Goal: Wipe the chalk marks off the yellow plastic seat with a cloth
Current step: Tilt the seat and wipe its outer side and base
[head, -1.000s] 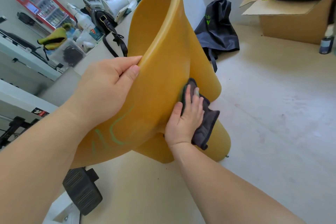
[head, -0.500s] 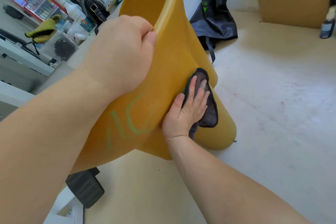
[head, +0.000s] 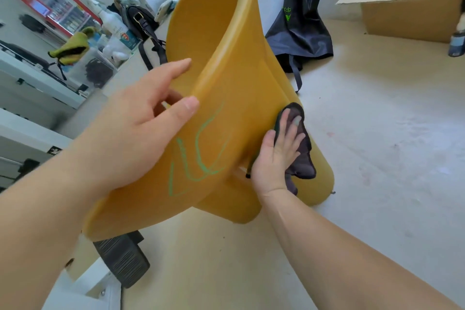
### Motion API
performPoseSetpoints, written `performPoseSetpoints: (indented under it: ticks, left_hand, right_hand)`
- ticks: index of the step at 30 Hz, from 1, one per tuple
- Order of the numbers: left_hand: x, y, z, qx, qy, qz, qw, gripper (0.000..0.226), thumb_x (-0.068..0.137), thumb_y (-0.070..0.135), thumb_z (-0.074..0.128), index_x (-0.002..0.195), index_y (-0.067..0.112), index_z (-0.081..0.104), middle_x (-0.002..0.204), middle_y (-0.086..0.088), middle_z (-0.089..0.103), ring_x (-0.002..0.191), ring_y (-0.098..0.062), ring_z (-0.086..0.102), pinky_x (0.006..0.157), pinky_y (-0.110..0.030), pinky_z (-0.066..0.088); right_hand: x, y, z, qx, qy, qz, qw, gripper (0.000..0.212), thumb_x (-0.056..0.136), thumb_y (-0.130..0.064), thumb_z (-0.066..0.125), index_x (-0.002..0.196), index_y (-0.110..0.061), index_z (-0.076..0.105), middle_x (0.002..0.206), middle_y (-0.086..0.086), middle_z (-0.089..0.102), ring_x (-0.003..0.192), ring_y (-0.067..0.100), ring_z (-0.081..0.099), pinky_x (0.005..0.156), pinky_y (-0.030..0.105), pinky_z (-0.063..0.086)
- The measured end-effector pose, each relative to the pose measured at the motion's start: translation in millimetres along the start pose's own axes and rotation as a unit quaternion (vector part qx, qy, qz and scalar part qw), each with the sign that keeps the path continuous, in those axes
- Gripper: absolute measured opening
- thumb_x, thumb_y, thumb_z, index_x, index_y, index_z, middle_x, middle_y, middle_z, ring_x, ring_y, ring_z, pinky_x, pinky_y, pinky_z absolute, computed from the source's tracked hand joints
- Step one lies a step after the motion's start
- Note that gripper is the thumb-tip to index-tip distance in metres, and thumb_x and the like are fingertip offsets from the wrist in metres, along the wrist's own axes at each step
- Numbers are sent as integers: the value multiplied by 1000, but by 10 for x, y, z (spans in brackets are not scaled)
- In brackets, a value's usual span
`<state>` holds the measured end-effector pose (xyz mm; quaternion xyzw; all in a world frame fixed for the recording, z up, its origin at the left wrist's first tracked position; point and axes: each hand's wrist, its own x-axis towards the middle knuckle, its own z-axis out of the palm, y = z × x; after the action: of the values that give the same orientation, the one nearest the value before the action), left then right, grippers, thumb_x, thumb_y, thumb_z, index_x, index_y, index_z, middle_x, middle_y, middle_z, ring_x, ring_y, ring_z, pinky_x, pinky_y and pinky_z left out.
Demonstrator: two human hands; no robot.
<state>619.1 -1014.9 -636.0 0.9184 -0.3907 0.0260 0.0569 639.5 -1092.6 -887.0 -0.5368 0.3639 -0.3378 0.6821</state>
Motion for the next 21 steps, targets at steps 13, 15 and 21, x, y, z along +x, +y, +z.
performPoseSetpoints:
  ticks: [13,15,21]
  left_hand:
    - [473,542,171,70,60,132,987,36,103,35,43,129,18,61,93,3,69,81,-14,61,75,-35,46]
    - [685,749,229,78,64,134,986,29,103,31,45,110,12,65,81,-1,65,74,-18,59,72,-42,45]
    - [1079,1112,284,37,60,95,993,30,101,30,47,95,10,67,84,-12,68,76,-29,64,71,-53,52]
  right_hand:
    - [358,-590,-291,156,-87,-85,980,46,103,-43,16,145,-60,13,169,-23,0,155,8,-15,123,52,-17]
    - [372,-587,-420,199,-103,-103,969,46,103,-48,20,147,-60,14,168,-26,4,155,1,-11,127,49,-8]
    - [-440,-543,-319,175,-94,-180,963,70,97,-76,12,159,-48,-3,168,-23,-15,155,12,-20,126,48,-8]
